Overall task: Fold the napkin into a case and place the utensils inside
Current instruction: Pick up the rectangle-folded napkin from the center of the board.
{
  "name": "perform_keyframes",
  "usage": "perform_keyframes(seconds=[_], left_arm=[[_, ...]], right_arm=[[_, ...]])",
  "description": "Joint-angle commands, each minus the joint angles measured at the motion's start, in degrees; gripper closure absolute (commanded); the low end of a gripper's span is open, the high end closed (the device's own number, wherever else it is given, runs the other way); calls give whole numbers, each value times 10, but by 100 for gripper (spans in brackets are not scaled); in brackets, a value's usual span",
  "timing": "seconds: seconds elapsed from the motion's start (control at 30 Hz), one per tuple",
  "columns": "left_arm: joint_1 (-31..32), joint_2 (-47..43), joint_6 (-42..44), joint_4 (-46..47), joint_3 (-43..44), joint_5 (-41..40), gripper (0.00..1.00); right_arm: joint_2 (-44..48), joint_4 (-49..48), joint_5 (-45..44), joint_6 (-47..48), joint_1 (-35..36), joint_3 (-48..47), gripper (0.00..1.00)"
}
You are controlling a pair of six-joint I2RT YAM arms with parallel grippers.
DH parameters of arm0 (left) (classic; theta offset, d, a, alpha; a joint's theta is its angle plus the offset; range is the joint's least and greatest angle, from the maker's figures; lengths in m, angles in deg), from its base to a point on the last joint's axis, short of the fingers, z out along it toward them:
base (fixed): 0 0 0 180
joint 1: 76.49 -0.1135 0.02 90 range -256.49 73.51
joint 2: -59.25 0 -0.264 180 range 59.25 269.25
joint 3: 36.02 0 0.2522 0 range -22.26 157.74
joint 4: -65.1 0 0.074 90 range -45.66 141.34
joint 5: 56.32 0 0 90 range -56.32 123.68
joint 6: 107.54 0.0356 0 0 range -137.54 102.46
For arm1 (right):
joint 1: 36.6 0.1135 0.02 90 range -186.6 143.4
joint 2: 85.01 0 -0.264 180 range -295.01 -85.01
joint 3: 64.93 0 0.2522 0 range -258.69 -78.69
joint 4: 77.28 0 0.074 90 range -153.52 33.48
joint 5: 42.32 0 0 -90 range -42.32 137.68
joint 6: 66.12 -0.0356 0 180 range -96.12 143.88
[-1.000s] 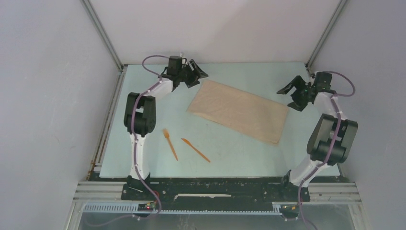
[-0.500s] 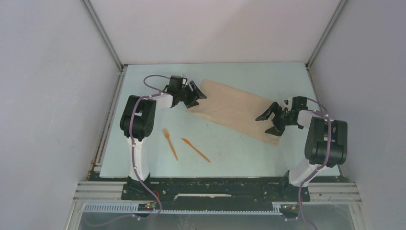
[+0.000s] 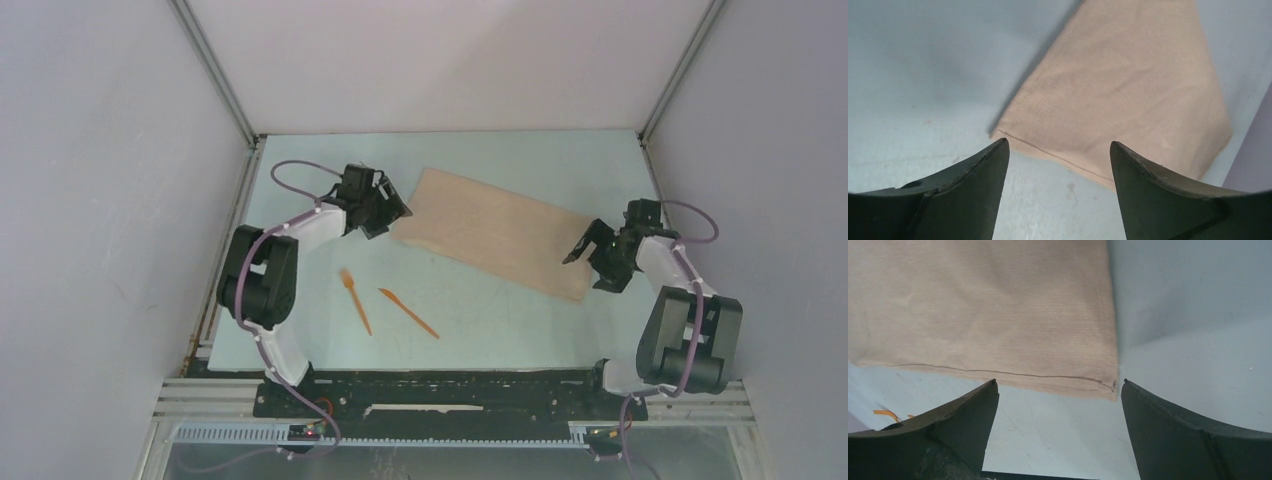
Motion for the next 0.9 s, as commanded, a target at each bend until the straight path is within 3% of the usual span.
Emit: perform_keyframes(seconds=[0.0,0.13,0.27,0.43,0.6,0.87], left_arm=[[5,-86,45,-82,65,-13,20],[10,-142,79,-95,88,69,20],[38,-190,127,-113,88,120,21],[82,-224,233,-164,102,100,20],[81,-229,229,-184,112,125,23],[56,-240,223,-182,107,132,24]], right_arm=[[-20,56,-48,40,1,-82,0],[-106,97,-71,65,-1,-147,3],[-168,109,-81,83,0,-192,13],[-221,139,-99,82,17,-258,17],[-252,141,-114,70,30,-272,26],[-290,132,-147,62,49,-275,29]])
